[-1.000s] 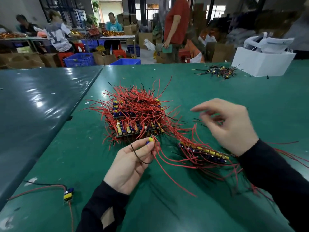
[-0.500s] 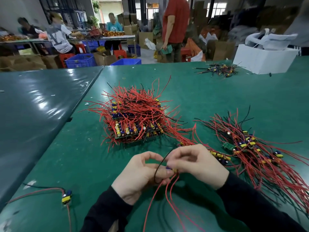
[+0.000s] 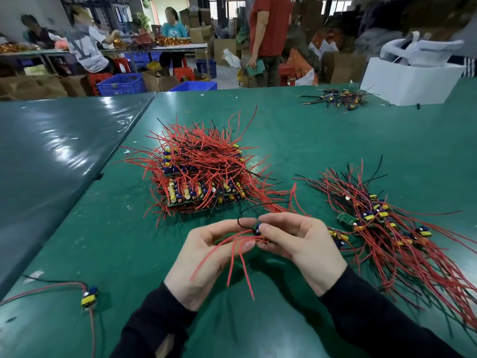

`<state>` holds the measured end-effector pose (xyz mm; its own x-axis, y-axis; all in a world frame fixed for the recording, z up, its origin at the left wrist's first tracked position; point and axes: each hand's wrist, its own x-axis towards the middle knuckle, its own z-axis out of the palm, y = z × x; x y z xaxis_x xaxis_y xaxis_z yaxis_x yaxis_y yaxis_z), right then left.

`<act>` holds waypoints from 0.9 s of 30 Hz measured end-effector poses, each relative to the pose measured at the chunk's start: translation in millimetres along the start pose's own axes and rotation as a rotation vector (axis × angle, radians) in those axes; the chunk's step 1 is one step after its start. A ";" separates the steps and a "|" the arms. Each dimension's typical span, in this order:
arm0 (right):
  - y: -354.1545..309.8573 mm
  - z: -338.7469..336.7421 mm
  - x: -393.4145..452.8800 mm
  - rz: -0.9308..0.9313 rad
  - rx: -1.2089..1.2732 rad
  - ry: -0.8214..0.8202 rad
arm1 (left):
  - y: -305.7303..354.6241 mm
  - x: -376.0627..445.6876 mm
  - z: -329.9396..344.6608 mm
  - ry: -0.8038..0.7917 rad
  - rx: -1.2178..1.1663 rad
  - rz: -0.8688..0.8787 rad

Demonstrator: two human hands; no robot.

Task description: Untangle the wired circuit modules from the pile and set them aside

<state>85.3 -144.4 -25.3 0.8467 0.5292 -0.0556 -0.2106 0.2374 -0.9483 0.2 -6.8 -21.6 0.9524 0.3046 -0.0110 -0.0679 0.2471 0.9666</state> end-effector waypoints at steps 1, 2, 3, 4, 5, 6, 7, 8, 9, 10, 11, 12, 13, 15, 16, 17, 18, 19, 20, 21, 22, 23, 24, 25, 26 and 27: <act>1.0 0.6 -1.6 0.007 -0.012 -0.016 | -2.3 0.1 1.8 0.037 0.043 0.050; 0.8 1.5 -2.8 0.015 -0.026 -0.033 | -4.3 0.5 3.3 0.071 0.070 0.090; -0.4 1.7 -3.6 0.021 -0.038 -0.045 | -5.6 0.7 4.0 0.092 0.073 0.110; -1.9 1.5 -3.9 0.026 -0.039 -0.057 | -5.6 0.9 4.8 0.096 0.050 0.105; -3.7 1.0 -4.0 0.034 -0.033 -0.069 | -5.3 1.1 5.1 0.082 0.006 0.082; -5.9 0.3 -4.3 0.049 -0.021 -0.082 | -4.4 0.9 4.7 0.059 -0.045 0.049; -8.0 -0.4 -4.7 0.069 -0.011 -0.095 | -3.4 0.8 3.9 0.034 -0.097 0.013; -9.6 -1.0 -5.4 0.094 -0.011 -0.106 | -2.4 0.9 3.3 0.017 -0.133 -0.016; -10.6 -1.8 -6.0 0.117 -0.022 -0.120 | -1.7 0.9 2.6 0.014 -0.146 -0.030; -11.1 -2.6 -6.3 0.135 -0.042 -0.137 | -1.7 0.9 2.4 0.019 -0.139 -0.026; -11.3 -3.4 -6.3 0.146 -0.066 -0.154 | -1.5 0.7 2.3 0.027 -0.120 -0.004; -11.4 -3.8 -6.3 0.154 -0.089 -0.168 | -0.8 0.1 3.1 0.031 -0.087 0.027; -11.7 -4.0 -6.6 0.159 -0.106 -0.183 | -0.1 -0.6 3.6 0.031 -0.048 0.060; -12.4 -2.9 -7.5 0.159 -0.128 -0.219 | 0.8 -1.6 3.5 0.014 0.017 0.108; -12.7 -1.8 -8.2 0.160 -0.126 -0.234 | 1.2 -1.8 2.8 0.002 0.031 0.117; -12.6 -0.6 -9.2 0.165 -0.110 -0.240 | 1.4 -1.9 2.0 -0.003 0.042 0.123; -13.1 0.9 -10.5 0.172 -0.088 -0.243 | 1.7 -1.8 1.8 0.000 0.061 0.133; -13.7 2.0 -11.6 0.177 -0.075 -0.246 | 1.8 -1.6 2.0 0.010 0.092 0.149; -14.0 2.9 -12.5 0.179 -0.068 -0.252 | 1.8 -1.4 3.3 0.025 0.125 0.166; -13.8 3.1 -13.1 0.178 -0.063 -0.253 | 1.9 -1.2 4.9 0.042 0.148 0.181; -13.4 3.2 -13.6 0.179 -0.059 -0.250 | 2.0 -1.2 6.5 0.059 0.158 0.194; -13.2 3.0 -14.0 0.176 -0.060 -0.247 | 2.1 -1.2 7.3 0.076 0.168 0.208; -13.3 3.3 -14.2 0.170 -0.070 -0.251 | 2.5 -1.1 8.0 0.095 0.176 0.217; -13.4 3.7 -14.4 0.157 -0.090 -0.259 | 2.4 -1.1 8.1 0.118 0.177 0.217; -13.5 3.7 -14.4 0.133 -0.131 -0.268 | 2.3 -0.9 8.5 0.144 0.161 0.208; -13.2 3.7 -14.4 0.102 -0.195 -0.268 | 1.6 -1.0 8.7 0.175 0.143 0.191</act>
<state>74.1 -152.1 -10.8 0.6618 0.7437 -0.0941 -0.1684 0.0252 -0.9854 1.7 -14.7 -17.8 0.8597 0.4904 0.1429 -0.1870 0.0418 0.9815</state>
